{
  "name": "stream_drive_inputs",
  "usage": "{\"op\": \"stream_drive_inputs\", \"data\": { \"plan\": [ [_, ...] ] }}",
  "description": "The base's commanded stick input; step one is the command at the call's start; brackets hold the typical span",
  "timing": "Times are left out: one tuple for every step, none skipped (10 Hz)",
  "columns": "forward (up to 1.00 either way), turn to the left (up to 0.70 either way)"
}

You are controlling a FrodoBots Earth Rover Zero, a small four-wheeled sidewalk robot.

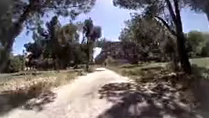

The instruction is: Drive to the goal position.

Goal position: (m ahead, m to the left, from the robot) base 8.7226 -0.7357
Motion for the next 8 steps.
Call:
{"op": "stream_drive_inputs", "data": {
  "plan": [
    [0.85, 0.00],
    [0.85, 0.00],
    [0.85, 0.00],
    [0.85, 0.00],
    [0.85, 0.00],
    [0.85, 0.00],
    [0.85, 0.00],
    [0.85, 0.00]
  ]
}}
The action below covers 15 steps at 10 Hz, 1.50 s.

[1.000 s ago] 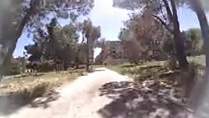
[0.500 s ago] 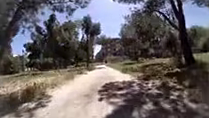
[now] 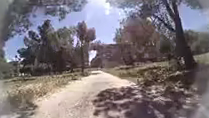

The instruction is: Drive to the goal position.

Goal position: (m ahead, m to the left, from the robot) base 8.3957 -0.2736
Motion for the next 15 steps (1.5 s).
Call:
{"op": "stream_drive_inputs", "data": {
  "plan": [
    [0.85, 0.00],
    [0.85, 0.00],
    [0.85, 0.00],
    [0.85, 0.00],
    [0.85, 0.00],
    [0.85, 0.00],
    [0.85, 0.00],
    [0.85, 0.00],
    [0.85, 0.00],
    [0.85, 0.00],
    [0.85, 0.00],
    [0.85, 0.00],
    [0.85, 0.00],
    [0.85, 0.00],
    [0.85, 0.00]
  ]
}}
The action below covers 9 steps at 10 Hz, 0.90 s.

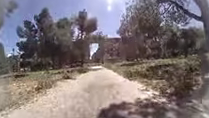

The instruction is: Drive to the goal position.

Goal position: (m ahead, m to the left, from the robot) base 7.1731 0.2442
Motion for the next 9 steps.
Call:
{"op": "stream_drive_inputs", "data": {
  "plan": [
    [0.85, 0.00],
    [0.85, 0.00],
    [0.85, 0.00],
    [0.85, 0.00],
    [0.85, 0.00],
    [0.85, 0.00],
    [0.85, 0.00],
    [0.85, 0.00],
    [0.85, 0.00]
  ]
}}
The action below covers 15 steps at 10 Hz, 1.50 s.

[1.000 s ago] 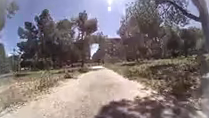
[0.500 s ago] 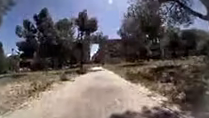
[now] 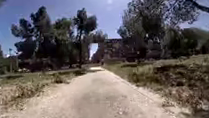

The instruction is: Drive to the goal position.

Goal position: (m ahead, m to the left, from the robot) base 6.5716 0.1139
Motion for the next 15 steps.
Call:
{"op": "stream_drive_inputs", "data": {
  "plan": [
    [0.85, 0.00],
    [0.85, 0.00],
    [0.85, 0.00],
    [0.85, 0.00],
    [0.85, 0.00],
    [0.85, 0.00],
    [0.85, 0.00],
    [0.85, 0.00],
    [0.85, 0.00],
    [0.85, 0.00],
    [0.85, 0.00],
    [0.85, 0.00],
    [0.85, 0.00],
    [0.85, 0.00],
    [0.85, 0.00]
  ]
}}
